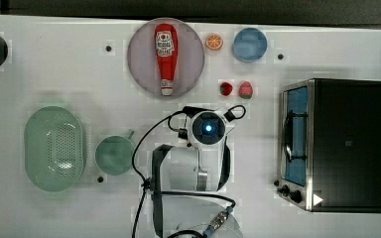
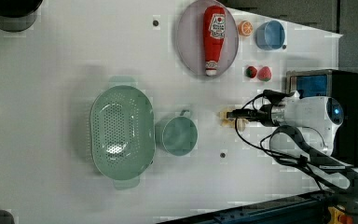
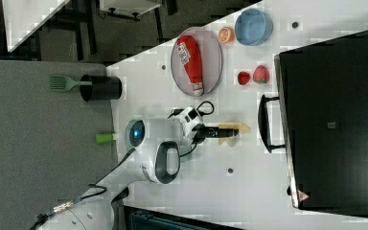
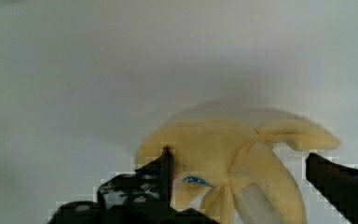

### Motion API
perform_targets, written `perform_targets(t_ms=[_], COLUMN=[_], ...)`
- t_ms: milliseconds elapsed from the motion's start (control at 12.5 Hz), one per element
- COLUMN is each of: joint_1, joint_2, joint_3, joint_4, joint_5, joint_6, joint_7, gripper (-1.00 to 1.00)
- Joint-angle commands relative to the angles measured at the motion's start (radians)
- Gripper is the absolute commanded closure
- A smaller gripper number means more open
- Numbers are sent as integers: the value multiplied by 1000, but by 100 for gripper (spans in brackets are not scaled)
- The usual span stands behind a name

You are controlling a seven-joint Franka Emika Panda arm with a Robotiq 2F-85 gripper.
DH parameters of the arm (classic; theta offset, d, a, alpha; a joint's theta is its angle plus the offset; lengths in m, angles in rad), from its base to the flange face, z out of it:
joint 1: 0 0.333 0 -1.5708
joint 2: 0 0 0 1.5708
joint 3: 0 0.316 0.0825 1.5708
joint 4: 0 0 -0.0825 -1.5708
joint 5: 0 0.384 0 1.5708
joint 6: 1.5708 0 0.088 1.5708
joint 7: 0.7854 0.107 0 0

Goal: Pick Banana and place it in mug.

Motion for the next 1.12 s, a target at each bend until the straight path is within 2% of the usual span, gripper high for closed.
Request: perform_targets(t_ms=[80, 240, 320, 560, 800, 960, 1120], joint_1=[0, -1, -1, -4, 0, 4, 13], joint_2=[4, -6, -14, -68, -206, -320, -416], joint_3=[2, 0, -1, -3, 6, 21, 54], joint_4=[-7, -9, -8, -10, -8, -3, 24], joint_5=[-4, -3, -3, -3, -2, -2, -2], joint_6=[5, 4, 5, 3, -28, -140, -325], joint_7=[-65, -65, -65, -64, -59, -34, 55], gripper=[-19, 26, 40, 40, 40, 40, 40])
